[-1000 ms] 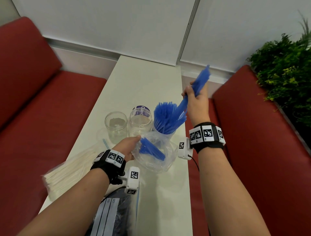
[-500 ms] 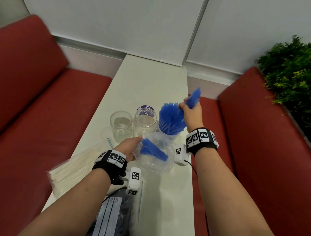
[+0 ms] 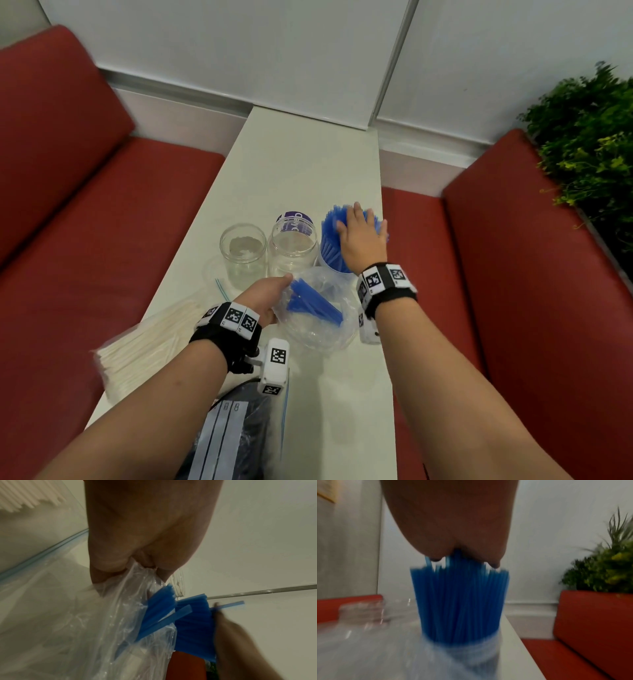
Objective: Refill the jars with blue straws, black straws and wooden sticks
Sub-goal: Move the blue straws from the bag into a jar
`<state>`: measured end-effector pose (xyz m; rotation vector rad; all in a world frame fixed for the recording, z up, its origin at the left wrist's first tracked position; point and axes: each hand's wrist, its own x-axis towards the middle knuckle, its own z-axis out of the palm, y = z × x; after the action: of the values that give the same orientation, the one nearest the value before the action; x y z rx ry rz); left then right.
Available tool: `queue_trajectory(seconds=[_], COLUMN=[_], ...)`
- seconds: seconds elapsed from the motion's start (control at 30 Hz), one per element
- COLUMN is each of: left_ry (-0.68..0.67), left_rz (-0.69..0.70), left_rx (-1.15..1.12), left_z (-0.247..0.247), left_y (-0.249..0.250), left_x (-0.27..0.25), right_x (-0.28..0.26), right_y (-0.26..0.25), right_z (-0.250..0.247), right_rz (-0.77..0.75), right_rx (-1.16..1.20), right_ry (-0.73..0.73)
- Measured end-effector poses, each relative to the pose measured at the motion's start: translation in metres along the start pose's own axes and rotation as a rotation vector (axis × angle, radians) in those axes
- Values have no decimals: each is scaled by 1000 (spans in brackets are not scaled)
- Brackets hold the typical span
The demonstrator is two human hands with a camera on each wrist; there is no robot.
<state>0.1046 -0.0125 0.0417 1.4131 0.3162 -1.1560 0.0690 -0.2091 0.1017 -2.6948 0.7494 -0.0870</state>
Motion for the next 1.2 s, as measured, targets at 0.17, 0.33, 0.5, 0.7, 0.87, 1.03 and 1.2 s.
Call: queue_trajectory(seconds=[0.17,0.33,0.5,0.7,0.87,1.03,1.2], left_ry=[-8,-10,-3,-10,-25,-47,-124], left_rz=[11,-2,13,11,14,32,4], left_rx=[0,3,0,-22,-50,-84,-60], left_z=[0,-1,-1,-3,-3,-2,5], left_y=[4,4,1,3,2,1,-6], left_x=[-2,0,-1,-3,-6,-13,-22], right_x=[7,16,3,-1,-54,-98,-123], right_y=[0,-23,-12,-16,-22,3,6], right_z=[-22,-25,14,-18,-12,41,79], right_rz=[-8,-128,-92,-50,-204,-32,70], right_rx=[198,-27,-227,198,728,507,501], right_ry=[209,270,-74,250,76,-465,-343])
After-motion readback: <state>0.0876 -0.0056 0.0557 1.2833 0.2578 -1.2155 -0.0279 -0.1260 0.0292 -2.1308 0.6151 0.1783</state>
